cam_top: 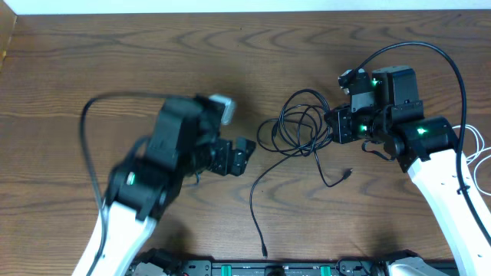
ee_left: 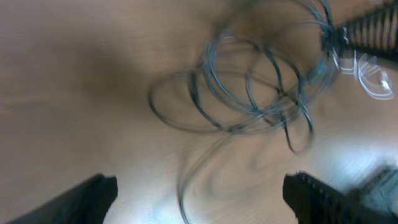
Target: Untangle cables
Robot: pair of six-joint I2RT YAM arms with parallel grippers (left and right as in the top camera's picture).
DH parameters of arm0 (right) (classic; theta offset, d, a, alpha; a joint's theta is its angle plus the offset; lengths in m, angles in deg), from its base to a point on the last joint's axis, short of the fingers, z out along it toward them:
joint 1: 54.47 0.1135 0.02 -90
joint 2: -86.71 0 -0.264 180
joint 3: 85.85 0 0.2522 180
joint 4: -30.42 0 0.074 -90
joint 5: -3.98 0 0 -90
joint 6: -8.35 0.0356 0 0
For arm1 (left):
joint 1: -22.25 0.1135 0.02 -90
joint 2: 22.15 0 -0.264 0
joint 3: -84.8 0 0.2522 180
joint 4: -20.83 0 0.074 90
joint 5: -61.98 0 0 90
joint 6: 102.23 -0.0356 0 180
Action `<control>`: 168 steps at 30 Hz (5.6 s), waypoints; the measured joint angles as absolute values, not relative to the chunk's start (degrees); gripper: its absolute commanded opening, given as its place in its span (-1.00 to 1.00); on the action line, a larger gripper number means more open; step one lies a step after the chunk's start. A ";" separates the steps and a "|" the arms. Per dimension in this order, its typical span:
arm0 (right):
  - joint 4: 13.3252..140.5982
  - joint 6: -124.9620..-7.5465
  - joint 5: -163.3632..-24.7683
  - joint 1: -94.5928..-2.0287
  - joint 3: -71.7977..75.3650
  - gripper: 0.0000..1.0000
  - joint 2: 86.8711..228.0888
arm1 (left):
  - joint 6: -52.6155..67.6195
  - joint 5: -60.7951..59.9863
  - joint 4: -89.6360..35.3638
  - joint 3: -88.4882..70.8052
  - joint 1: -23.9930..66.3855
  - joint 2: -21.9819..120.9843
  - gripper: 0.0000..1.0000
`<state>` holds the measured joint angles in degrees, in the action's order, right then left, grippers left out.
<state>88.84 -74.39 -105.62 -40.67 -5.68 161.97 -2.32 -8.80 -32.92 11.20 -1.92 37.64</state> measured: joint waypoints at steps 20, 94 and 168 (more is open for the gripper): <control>88.91 -71.98 -110.43 -40.67 -5.75 -0.98 161.97 | 21.61 1.04 27.04 38.30 -4.96 51.41 0.93; 77.06 -62.54 -136.13 -37.20 -5.72 0.31 178.74 | 49.35 10.68 74.49 38.52 3.07 45.91 -0.85; 86.81 -87.76 -139.50 -47.16 -5.72 -0.97 155.74 | 35.34 -15.22 6.12 38.37 1.45 46.02 0.96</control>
<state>86.81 -87.76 -139.50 -47.16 -5.72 155.74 35.34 -15.22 6.12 38.37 1.45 46.02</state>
